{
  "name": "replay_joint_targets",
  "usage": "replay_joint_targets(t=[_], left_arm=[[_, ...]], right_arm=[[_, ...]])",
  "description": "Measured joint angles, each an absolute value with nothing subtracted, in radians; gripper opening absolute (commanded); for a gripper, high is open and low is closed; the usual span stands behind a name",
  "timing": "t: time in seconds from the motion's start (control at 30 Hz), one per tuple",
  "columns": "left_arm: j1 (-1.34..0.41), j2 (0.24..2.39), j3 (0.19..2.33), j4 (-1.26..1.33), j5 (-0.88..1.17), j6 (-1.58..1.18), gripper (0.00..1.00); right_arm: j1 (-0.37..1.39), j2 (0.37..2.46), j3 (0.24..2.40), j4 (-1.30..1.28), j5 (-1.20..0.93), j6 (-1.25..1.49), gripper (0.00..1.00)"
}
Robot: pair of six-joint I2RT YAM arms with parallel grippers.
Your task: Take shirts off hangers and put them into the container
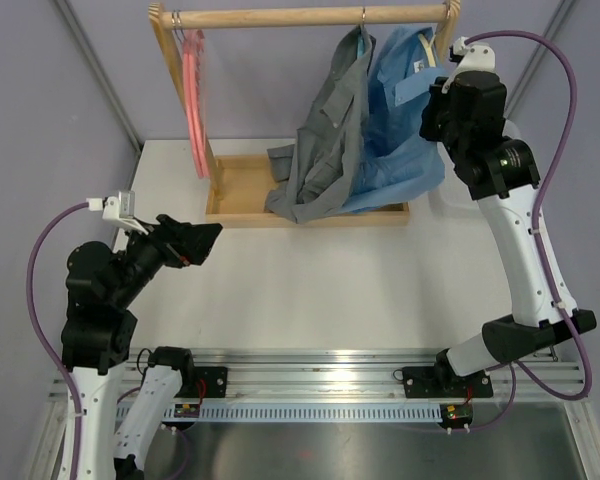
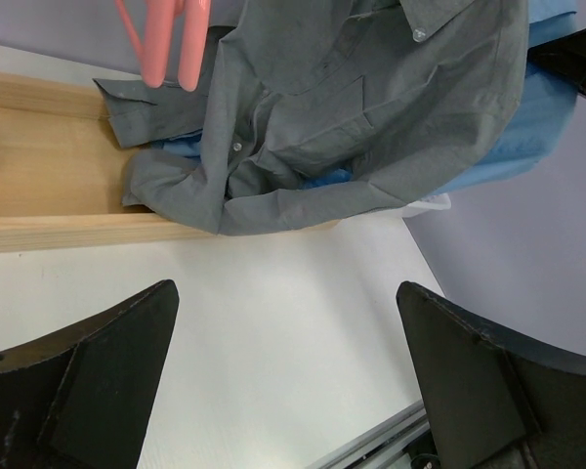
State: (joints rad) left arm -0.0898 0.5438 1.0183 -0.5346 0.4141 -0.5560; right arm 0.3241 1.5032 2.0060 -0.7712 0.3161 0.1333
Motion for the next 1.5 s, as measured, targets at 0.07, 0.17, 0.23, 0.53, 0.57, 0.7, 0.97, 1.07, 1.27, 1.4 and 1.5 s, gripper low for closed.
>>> replay_joint_targets(t=[0.07,0.17,0.23,0.53,0.57,0.7,0.97,1.07,1.27,1.4,1.5], left_arm=[[-0.09,0.542,1.01,-0.529,0.415,-0.56,0.99],[-0.09,0.53,0.995,-0.527,0.414,-0.567,0.99],[-0.09,0.518,0.986,-0.529,0.414,-0.57,0.99],[-0.09,0.469,0.984,-0.54,0.41,-0.567,0.99],[-0.09,0.464,0.984,-0.544,0.408,-0.565,0.99],[-0.09,0.452,0.984,-0.546,0.405,-0.558,0.99],[-0.09,0.453,0.959,-0.543,0.408,-0.563,0.99],[-0.09,0.453,0.955,-0.543,0.408,-0.57,0.99],[-0.09,0.453,0.955,-0.543,0.408,-0.57,0.99],[-0.09,0.453,0.955,-0.543,0.408,-0.57,0.99],[-0.09,0.453,0.955,-0.543,0.409,-0.57,0.99]], right_arm=[[0.324,1.48,1.984,-0.736,0.32,0.091,0.0],[0.323,1.475,1.974,-0.686,0.33,0.02,0.0],[0.322,1.485,1.975,-0.664,0.34,-0.023,0.0],[0.321,1.626,2.069,-0.616,0.4,-0.132,0.0],[0.322,1.625,2.053,-0.593,0.402,-0.136,0.0],[0.33,1.545,1.892,-0.473,0.41,-0.148,0.0],[0.336,1.418,1.776,-0.351,0.411,-0.185,0.0],[0.338,1.391,1.769,-0.346,0.41,-0.196,0.0],[0.345,1.39,1.795,-0.395,0.421,-0.201,0.0],[0.366,1.373,1.841,-0.51,0.459,-0.154,0.0],[0.372,1.325,1.854,-0.641,0.47,-0.093,0.0]])
